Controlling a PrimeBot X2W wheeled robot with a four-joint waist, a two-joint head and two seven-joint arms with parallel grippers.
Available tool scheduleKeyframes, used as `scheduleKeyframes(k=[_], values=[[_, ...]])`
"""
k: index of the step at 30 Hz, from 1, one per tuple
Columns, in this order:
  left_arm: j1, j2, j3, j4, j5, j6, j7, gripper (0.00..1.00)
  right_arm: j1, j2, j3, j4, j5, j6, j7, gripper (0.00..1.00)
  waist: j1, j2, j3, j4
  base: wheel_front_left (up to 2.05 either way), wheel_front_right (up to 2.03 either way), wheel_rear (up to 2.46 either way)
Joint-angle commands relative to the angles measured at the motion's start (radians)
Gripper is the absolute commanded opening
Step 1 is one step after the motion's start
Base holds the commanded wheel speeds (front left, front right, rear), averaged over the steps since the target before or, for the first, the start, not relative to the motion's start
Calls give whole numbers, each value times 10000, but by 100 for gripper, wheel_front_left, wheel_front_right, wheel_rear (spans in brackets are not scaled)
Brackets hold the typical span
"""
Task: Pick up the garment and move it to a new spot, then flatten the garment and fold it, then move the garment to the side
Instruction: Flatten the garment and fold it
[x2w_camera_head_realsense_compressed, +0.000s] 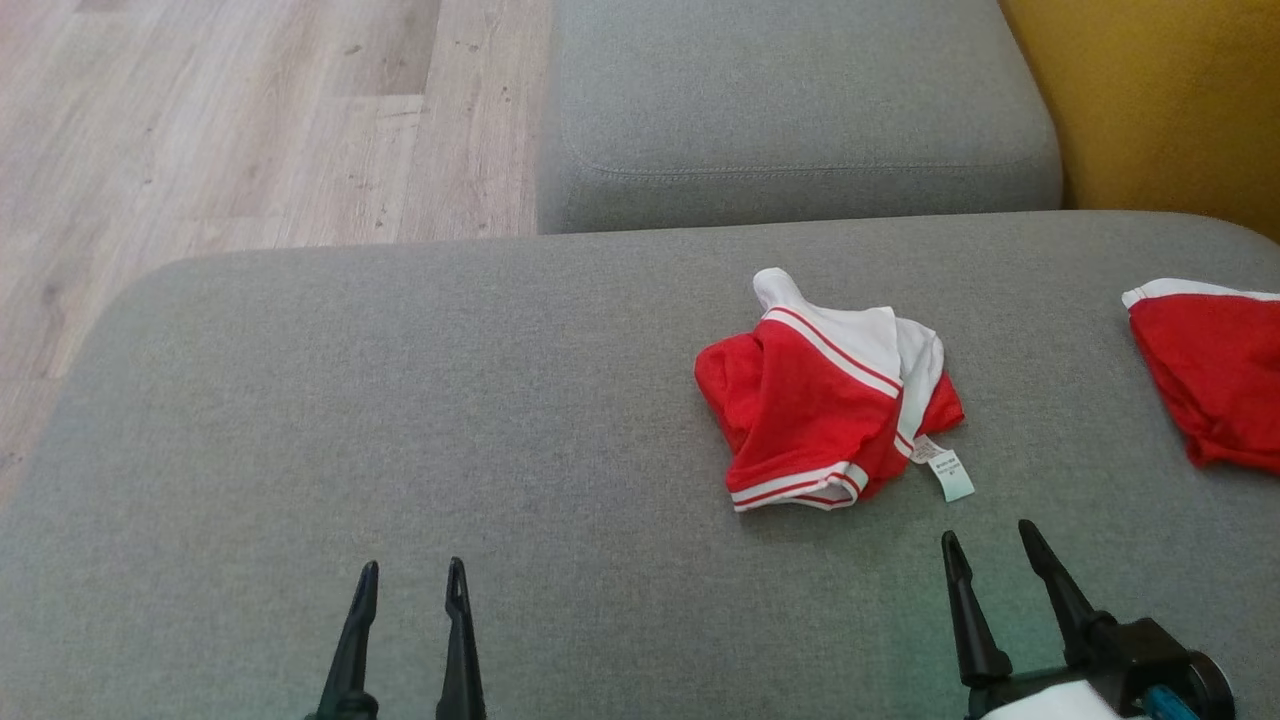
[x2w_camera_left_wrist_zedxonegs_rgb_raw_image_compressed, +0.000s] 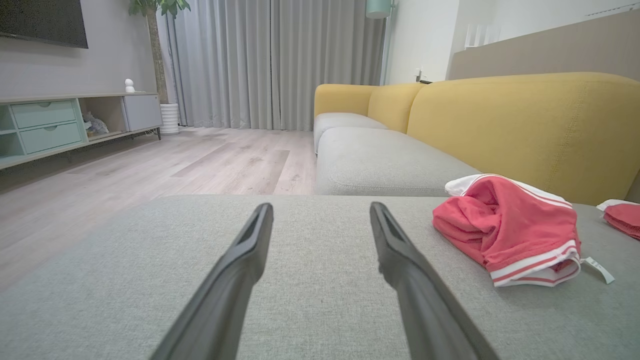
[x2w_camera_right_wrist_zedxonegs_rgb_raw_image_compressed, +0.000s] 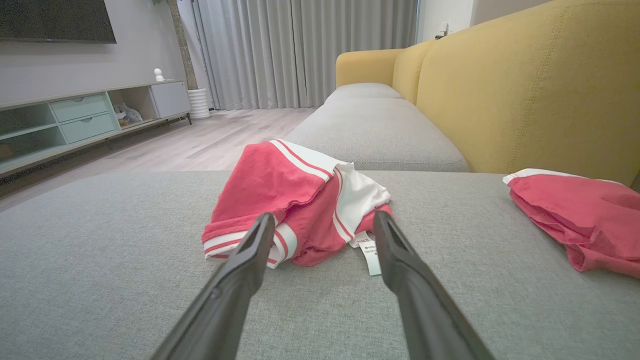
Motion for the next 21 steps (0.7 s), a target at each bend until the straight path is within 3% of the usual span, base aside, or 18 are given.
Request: scheduleKeyframes(k=[1,11,21], values=[[-283,-89,242,-284,-11,8,-80,100,-299,-55,262,-273,-18,65,-38,100,-1,-1,-10,-6,0,0,0],[-774,-89,-379,435,-117,-354,-80,100,-481,-55,203,-441,147,65,-38,100,-1,-1,472,-399,0,0,0],[-3923,-89,-3101,2875,-268,-1261,-80,100,-1297,-120,538,-728,-46,65,-38,100,-1,-1,1919,-1574,0,0,0]])
